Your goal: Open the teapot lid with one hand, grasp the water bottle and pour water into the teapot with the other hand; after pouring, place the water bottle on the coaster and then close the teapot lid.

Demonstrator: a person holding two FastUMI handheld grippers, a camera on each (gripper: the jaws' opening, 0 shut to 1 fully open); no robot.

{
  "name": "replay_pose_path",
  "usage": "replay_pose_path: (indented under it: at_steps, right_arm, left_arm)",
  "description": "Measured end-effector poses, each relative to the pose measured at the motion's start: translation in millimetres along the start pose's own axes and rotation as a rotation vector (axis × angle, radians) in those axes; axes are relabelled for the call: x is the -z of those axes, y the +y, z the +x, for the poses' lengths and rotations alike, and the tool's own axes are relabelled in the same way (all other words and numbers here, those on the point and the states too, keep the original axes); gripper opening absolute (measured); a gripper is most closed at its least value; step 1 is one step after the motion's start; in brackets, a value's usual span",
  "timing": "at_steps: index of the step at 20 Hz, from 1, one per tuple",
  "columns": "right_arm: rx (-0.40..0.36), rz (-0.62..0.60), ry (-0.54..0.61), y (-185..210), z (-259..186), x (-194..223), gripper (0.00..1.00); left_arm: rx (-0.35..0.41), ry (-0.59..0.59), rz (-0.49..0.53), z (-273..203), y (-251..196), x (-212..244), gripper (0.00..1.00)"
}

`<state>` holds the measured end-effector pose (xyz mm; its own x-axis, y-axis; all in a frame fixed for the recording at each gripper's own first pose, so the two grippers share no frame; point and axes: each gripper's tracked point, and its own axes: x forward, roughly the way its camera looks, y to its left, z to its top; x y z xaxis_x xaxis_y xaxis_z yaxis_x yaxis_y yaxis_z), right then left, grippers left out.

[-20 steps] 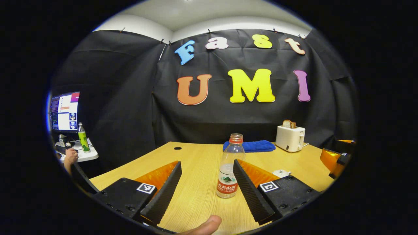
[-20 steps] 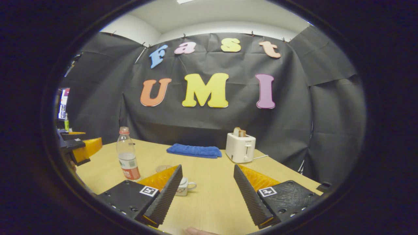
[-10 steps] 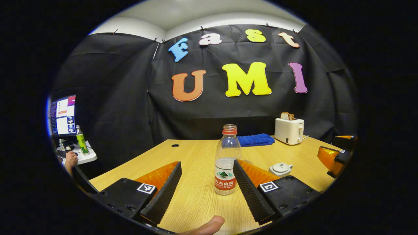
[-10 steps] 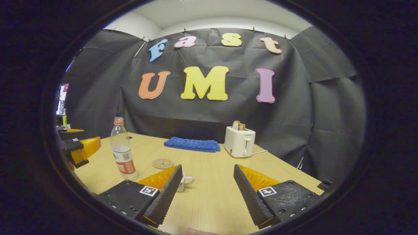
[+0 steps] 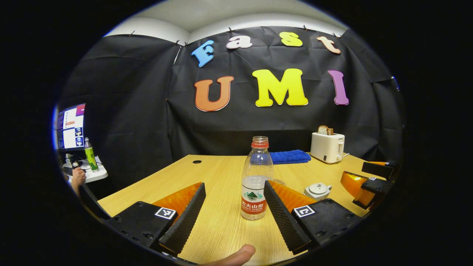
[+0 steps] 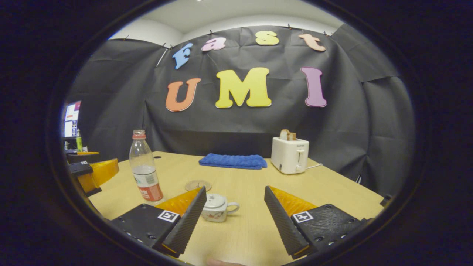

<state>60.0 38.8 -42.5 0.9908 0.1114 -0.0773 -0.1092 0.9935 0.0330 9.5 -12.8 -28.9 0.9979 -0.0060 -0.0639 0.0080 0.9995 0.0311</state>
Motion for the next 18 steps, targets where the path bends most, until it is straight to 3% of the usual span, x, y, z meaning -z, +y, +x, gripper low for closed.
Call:
replay_pose_path:
  at_steps: [4, 8, 9, 12, 15, 17, 18]
  right_arm:
    - [-0.017, -0.013, 0.021, 18.0, 34.4, 9.6, 0.97]
    - [-0.058, -0.007, 0.070, 38.2, 61.1, 25.4, 0.80]
    - [-0.064, -0.002, 0.075, 40.8, 63.0, 30.0, 0.75]
    - [-0.102, -0.017, 0.083, 47.5, 70.3, 40.3, 0.43]
    - [-0.102, -0.045, 0.054, 46.2, 73.2, 38.7, 0.26]
    - [-0.106, -0.038, 0.063, 45.1, 78.3, 41.2, 0.07]
    - [-0.113, -0.034, 0.067, 45.5, 79.6, 42.4, 0.07]
  left_arm:
    - [0.004, 0.026, -0.006, 6.3, -3.7, 13.4, 1.00]
    - [0.005, 0.046, -0.016, 11.3, -4.8, 22.5, 1.00]
    - [0.007, 0.043, -0.016, 12.8, -5.4, 22.5, 1.00]
    - [0.012, 0.036, -0.005, 19.2, -7.6, 28.5, 1.00]
    - [0.021, 0.036, 0.003, 22.6, -15.7, 34.8, 1.00]
    - [0.041, 0.033, 0.001, 24.4, -23.8, 38.0, 1.00]
    - [0.047, 0.037, 0.002, 23.9, -25.4, 40.3, 1.00]
